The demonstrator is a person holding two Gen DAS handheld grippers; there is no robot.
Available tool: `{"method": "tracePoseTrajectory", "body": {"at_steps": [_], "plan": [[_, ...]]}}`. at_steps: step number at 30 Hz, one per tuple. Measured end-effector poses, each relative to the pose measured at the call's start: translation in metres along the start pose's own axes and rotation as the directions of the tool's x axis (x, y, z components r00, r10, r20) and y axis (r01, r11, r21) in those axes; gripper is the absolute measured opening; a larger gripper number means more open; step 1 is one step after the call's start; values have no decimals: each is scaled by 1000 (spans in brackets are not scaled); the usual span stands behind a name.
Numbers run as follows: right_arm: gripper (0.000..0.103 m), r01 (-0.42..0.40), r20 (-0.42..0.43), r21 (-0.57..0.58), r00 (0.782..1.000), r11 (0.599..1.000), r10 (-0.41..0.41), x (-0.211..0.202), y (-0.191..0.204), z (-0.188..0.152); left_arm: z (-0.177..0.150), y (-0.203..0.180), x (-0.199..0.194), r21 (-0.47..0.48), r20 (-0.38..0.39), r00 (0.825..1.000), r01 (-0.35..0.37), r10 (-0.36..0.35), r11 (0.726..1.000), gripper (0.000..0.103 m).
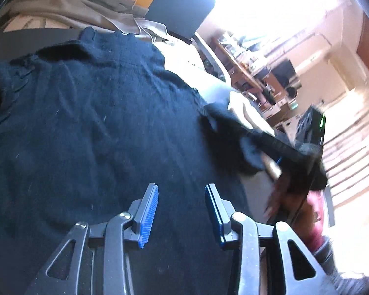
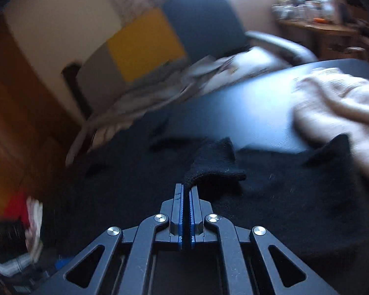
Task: Fold clothes
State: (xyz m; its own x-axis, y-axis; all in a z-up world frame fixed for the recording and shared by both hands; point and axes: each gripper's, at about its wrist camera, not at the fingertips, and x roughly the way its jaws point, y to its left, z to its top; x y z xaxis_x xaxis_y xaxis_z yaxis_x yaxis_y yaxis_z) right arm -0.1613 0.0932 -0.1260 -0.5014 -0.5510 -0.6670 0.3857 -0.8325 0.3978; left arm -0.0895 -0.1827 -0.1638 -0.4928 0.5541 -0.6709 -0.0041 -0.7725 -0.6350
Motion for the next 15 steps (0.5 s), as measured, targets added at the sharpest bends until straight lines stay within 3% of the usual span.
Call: {"method": "tracePoseTrajectory", "body": {"at_steps": [5,8,10,15], "plan": [[5,20,-46,-86,999,996,-24,22,16,-19,31,-3,22,-59,-24,998,64,-66,996,43],[12,-23,-61,-57,998,998,19,14,14,-30,47,-15,40,-68,-44,994,95,-98,993,50],[27,-46,-57,-22,997,999,44,6,6,-37,53,-22,50,-65,-63,994,90,-94,994,52],[30,-99,-46,37,994,994,101,-25,1,-64,64,-36,81,-59,-114,990,71,-77,996,53]]}}
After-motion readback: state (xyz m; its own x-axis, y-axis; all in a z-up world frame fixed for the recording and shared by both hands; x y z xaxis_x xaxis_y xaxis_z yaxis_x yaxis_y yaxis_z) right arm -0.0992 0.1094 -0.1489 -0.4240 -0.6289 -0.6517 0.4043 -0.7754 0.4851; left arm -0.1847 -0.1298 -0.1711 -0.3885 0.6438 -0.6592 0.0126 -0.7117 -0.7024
